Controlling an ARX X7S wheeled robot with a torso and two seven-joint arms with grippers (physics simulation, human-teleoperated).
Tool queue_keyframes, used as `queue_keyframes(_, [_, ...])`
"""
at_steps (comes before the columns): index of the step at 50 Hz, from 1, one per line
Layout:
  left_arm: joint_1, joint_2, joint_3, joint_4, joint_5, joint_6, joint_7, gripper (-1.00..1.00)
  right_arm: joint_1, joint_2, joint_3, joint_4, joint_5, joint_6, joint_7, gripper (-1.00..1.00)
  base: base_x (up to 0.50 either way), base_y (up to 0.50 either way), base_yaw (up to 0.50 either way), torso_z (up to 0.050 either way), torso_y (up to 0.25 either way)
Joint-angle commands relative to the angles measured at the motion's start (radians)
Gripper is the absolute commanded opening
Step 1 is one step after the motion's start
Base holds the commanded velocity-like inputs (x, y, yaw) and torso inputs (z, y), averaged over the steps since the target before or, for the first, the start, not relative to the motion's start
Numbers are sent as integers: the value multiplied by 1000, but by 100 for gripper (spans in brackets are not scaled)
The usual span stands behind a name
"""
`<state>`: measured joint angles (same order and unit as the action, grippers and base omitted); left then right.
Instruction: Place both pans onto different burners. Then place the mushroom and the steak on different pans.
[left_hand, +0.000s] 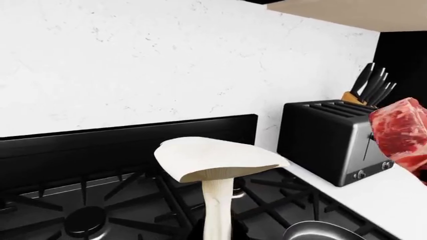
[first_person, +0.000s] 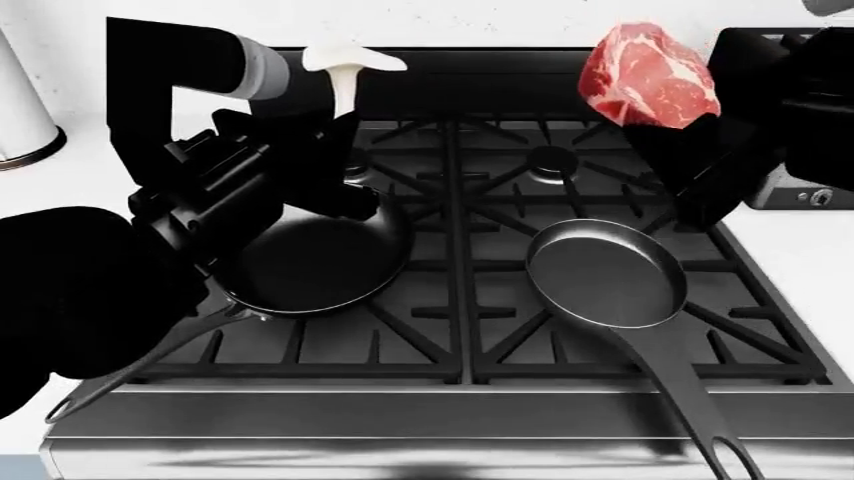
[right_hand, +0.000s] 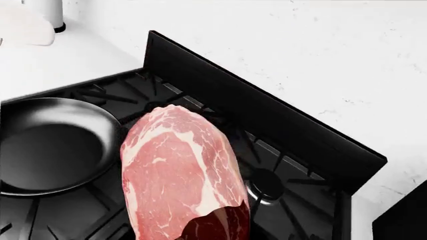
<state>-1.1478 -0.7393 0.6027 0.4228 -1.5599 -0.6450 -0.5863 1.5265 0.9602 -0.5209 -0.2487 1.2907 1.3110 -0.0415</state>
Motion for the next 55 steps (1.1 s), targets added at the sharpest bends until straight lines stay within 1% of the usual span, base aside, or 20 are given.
queue_keyframes(1, [5,-2,-3,-2,1,8,0,-100,57,-35,-142,120,-169,-1,-166,-100,0,0,0,0,0])
queue_keyframes(8, [8,-2,-3,-9,7,11,7,-100,33,-60,-208,182,-238,-45,-218,-100,0,0,0,0,0])
queue_keyframes(17, [8,-11,-11,-9,2,16,10,-100,-5,-71,-245,226,-269,-59,-219,-100,0,0,0,1,0])
queue_keyframes(40, [17,-10,-5,-22,18,19,29,-100,-83,-66,-305,270,-276,-48,-234,-100,0,0,0,0,0])
queue_keyframes(55, [28,-16,0,-23,15,16,31,-100,-96,-73,-326,292,-279,-43,-243,-100,0,0,0,0,1])
